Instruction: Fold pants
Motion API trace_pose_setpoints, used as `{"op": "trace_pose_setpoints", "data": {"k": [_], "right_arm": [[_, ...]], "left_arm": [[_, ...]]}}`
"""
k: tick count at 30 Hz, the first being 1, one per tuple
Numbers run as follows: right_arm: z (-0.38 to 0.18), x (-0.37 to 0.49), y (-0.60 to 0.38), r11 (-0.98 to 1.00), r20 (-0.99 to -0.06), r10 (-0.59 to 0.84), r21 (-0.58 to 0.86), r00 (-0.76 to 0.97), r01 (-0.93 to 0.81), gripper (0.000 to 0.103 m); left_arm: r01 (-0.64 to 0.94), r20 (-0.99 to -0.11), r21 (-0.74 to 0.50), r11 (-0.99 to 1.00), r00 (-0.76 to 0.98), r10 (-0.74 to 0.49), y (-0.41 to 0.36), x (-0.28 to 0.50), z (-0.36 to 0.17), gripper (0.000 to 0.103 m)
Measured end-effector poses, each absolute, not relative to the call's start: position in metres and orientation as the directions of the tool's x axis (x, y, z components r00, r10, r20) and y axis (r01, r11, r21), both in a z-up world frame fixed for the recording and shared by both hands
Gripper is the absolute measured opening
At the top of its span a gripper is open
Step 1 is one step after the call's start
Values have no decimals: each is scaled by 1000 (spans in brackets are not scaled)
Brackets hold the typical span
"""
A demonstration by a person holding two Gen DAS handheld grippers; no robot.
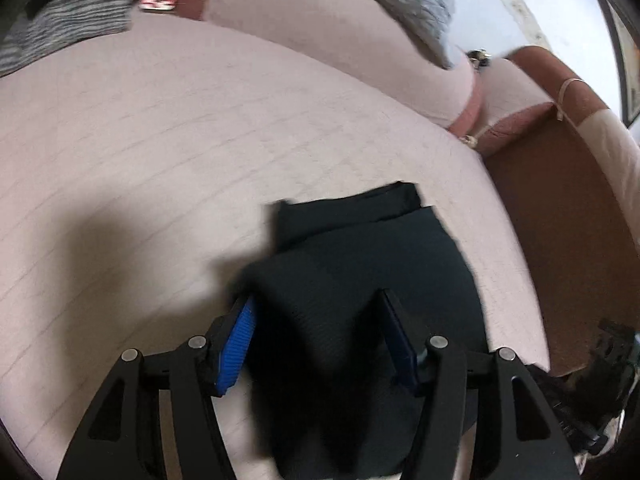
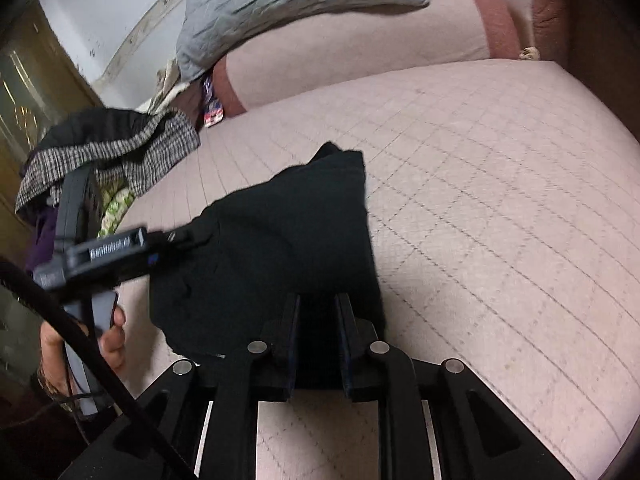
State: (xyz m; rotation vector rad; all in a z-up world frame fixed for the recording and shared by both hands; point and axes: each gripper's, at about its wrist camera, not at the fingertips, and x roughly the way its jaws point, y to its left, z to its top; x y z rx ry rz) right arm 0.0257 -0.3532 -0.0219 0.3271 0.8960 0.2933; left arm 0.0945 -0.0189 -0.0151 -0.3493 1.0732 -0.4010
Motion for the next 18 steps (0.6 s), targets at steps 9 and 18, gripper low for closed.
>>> {"op": "trace_pose_setpoints", "data": {"k": [9, 18], "right_arm": [[-3, -21, -366, 919, -677, 310, 393, 667, -28, 44], [6, -44, -343, 945, -668, 258, 324, 699, -38, 58]], "left_arm": [[43, -785, -395, 917, 503, -362, 8, 38, 12, 65], [69, -751, -211, 975, 627, -207, -34, -30, 52, 79]]}}
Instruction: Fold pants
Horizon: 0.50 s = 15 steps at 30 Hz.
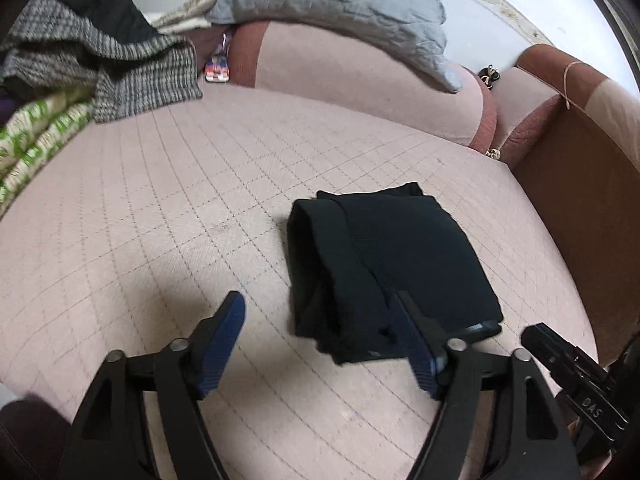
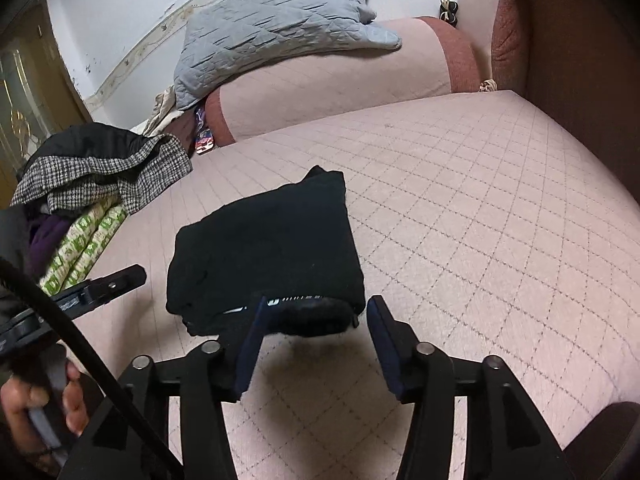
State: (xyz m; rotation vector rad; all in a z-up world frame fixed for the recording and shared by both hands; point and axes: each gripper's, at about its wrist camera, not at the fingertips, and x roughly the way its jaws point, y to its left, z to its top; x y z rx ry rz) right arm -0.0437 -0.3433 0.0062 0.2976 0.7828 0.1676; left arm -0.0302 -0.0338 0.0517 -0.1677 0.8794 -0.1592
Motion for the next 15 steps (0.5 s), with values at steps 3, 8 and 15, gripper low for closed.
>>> {"op": "trace_pose_setpoints", "data": {"k": [3, 8, 15], "right_arm": [[5, -48, -343, 943, -669, 259, 332, 697, -31, 62], [3, -53, -345, 945, -671, 250, 327, 698, -23, 63], [-2, -55, -345, 947, -684, 242, 321, 689, -13, 63]], "left_arm": [[61, -743, -175, 983, 647, -172, -44, -42, 58, 84], [58, -731, -144, 988, 666, -146, -53, -54, 63, 85], [99, -727, -64, 993, 677, -114, -69, -64, 68, 85]]}}
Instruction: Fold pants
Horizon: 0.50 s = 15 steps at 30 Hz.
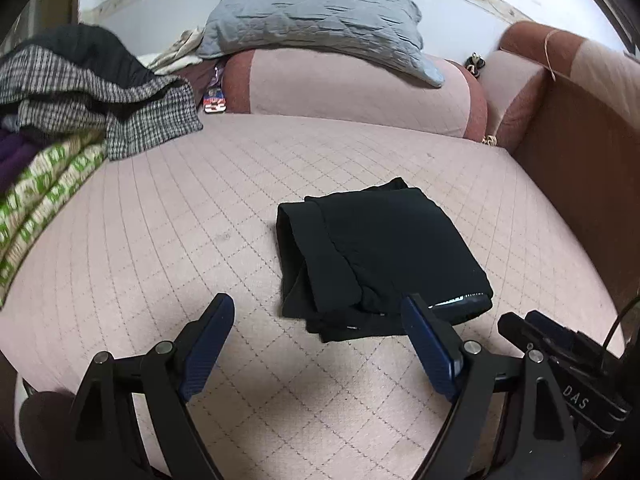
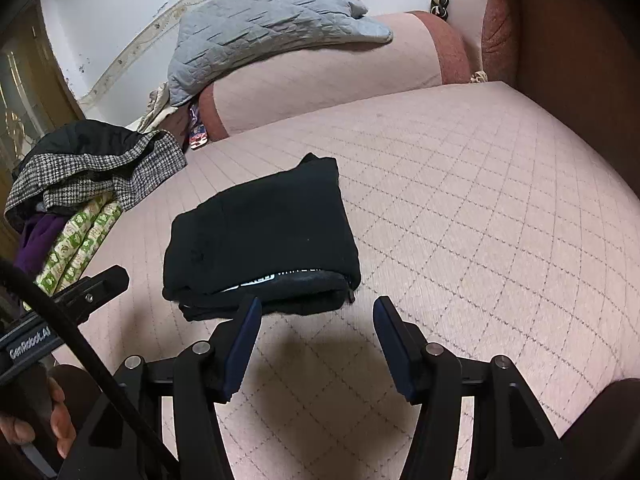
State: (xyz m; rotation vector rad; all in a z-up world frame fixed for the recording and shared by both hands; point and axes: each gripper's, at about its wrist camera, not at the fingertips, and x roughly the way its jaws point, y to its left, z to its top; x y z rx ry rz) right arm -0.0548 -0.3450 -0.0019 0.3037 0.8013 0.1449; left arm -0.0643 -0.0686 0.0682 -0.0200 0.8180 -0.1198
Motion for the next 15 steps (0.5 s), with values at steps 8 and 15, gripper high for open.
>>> {"op": "trace_pose_setpoints", "data": {"k": [8, 15], "right_arm": [[-8, -53, -338, 952, -699, 234, 305, 675, -14, 66], [-10, -51, -340, 953, -704, 229, 303, 672, -7, 67]], "left_arm": [[136, -745, -38, 990, 657, -118, -79, -65, 62, 85], [141, -763, -45, 989, 634, -125, -81, -63, 55, 85]]}}
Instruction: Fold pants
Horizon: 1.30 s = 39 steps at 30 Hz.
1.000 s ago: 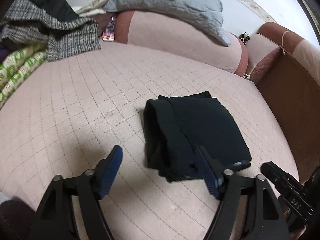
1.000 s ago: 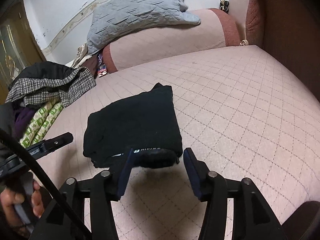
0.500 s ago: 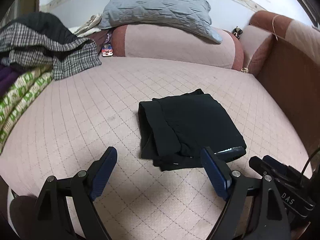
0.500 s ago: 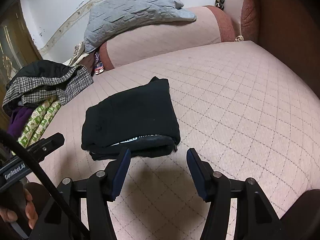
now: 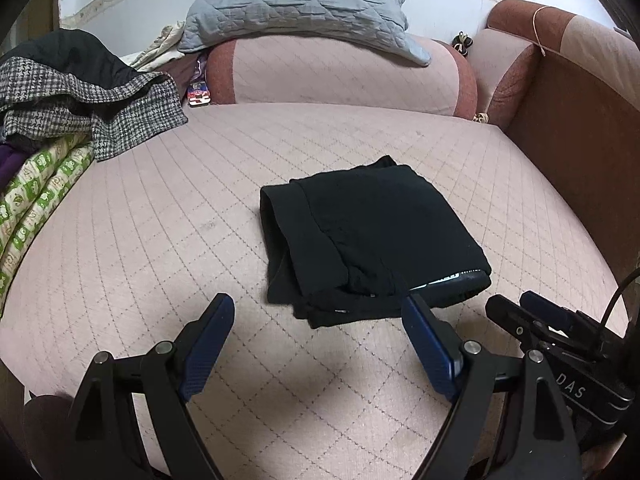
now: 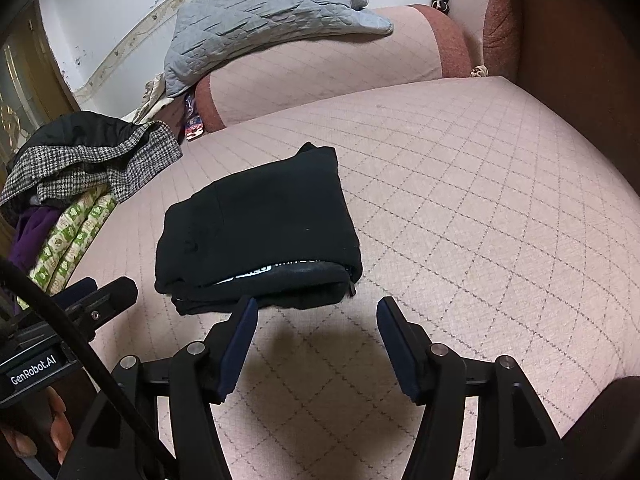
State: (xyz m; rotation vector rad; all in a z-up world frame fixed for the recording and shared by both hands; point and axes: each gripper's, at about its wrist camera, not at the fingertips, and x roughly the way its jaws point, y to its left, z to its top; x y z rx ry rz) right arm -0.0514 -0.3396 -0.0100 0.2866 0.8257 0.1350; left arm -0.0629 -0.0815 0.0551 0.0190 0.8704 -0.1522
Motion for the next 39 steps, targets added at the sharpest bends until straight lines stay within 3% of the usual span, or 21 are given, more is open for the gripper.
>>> {"op": "trace_pose_setpoints", "data": {"k": [24, 31, 37, 39], "right_arm": [[0, -53, -345, 961, -681, 209, 276, 702, -18, 68], [21, -15, -364, 954, -673, 240, 296, 699, -42, 74], [-2, 69, -374, 916, -722, 357, 394, 593, -72, 74], [-18, 90, -376, 889, -727, 412, 454, 550, -67, 74]], "left_arm": [[133, -800, -78, 988, 584, -141, -72, -51, 40, 85], [94, -758, -448, 889, 487, -434, -32, 4, 20, 85], [66, -754, -551, 832, 389, -530, -31, 62, -20, 85], [67, -733, -577, 814, 395, -553, -30, 72, -26, 90]]}}
